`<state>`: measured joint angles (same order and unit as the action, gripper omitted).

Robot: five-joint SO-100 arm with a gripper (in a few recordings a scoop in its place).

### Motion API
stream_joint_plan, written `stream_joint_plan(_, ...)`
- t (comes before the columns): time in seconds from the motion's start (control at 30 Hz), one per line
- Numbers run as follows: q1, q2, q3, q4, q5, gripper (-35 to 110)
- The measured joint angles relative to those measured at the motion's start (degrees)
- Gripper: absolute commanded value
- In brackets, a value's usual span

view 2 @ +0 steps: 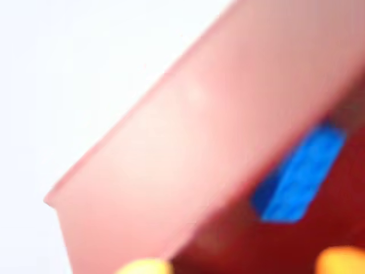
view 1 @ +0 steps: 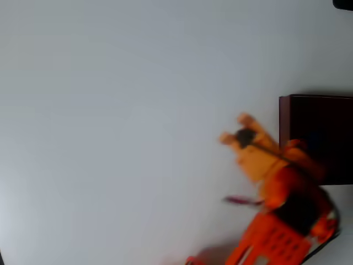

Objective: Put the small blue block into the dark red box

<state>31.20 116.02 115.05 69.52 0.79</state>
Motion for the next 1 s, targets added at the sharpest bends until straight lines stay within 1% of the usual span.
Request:
stream_joint_plan(0.1, -9.05, 17.14, 9.67, 0.97, -0.44, 4)
stream_joint_plan(0.27, -26.46, 46.32, 22.85, 5.36, -2.11, 6)
stream_joint_plan(0.37, -34.10, 60.82, 29.53, 7.73, -2.02, 5)
stream_joint_plan(0.6, -50.10, 73.48, 34.80, 11.95, -1.32, 0)
stream_joint_plan(0.73, -57.22, 75.41, 37.09, 14.06, -2.90, 0)
stream_joint_plan(0.87, -64.42, 76.55, 41.66, 13.89, -4.04, 0)
stream_joint_plan(1.0, -68.55, 78.49, 49.66, 11.16, -3.69, 0)
